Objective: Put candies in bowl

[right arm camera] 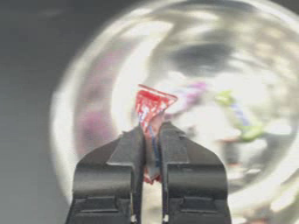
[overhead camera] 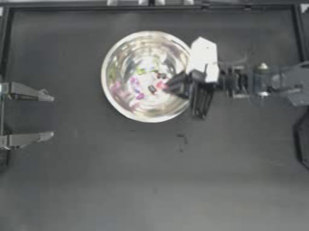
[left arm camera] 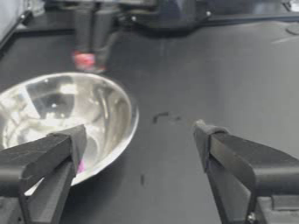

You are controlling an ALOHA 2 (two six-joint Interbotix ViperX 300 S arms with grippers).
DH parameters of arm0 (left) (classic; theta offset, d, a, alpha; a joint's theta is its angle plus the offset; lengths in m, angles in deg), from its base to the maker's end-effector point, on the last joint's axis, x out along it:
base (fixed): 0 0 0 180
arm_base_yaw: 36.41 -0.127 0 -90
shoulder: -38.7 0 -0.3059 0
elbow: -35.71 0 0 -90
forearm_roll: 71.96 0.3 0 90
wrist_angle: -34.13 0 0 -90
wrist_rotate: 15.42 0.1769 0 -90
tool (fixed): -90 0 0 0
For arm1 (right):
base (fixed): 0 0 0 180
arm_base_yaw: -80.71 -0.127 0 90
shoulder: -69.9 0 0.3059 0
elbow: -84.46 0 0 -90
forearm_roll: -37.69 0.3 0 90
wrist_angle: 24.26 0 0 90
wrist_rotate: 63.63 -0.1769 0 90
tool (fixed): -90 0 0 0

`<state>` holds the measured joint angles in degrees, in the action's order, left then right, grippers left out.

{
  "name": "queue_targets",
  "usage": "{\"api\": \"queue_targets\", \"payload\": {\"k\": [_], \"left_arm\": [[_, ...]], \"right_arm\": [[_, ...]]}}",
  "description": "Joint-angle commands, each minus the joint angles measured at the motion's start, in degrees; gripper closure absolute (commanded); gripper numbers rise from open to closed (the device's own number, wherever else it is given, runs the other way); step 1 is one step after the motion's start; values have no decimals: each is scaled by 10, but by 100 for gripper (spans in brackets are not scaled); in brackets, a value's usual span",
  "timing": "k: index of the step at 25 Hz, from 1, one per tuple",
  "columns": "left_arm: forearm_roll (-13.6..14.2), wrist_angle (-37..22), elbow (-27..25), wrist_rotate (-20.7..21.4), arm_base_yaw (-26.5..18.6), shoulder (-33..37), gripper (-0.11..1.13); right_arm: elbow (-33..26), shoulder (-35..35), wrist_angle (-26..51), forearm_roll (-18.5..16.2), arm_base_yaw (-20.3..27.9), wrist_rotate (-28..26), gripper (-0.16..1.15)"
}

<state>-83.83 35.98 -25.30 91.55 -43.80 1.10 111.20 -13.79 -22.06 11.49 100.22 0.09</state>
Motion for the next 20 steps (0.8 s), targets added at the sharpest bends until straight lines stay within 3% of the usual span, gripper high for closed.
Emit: {"api": "queue_targets", "payload": {"k": [1,10,12,18,20], "left_arm": [[0,2,6,-1,-1,1,0],[-2,2,6,-2,0,4,0],[-3,2,6,-3,-1,4,0],[-4,2,6,-3,0,4,0],[-4,2,6,-3,0,4,0]], "right_arm": [[-26,18,-23,-14,34,1,60],[-64,107,-117,-31,63,1,56],[-72,119,-125,-31,64,1,46],[-79,128,-120,-27,69,-1,-9],[-79,127,-120,-26,69,-1,-5]]}}
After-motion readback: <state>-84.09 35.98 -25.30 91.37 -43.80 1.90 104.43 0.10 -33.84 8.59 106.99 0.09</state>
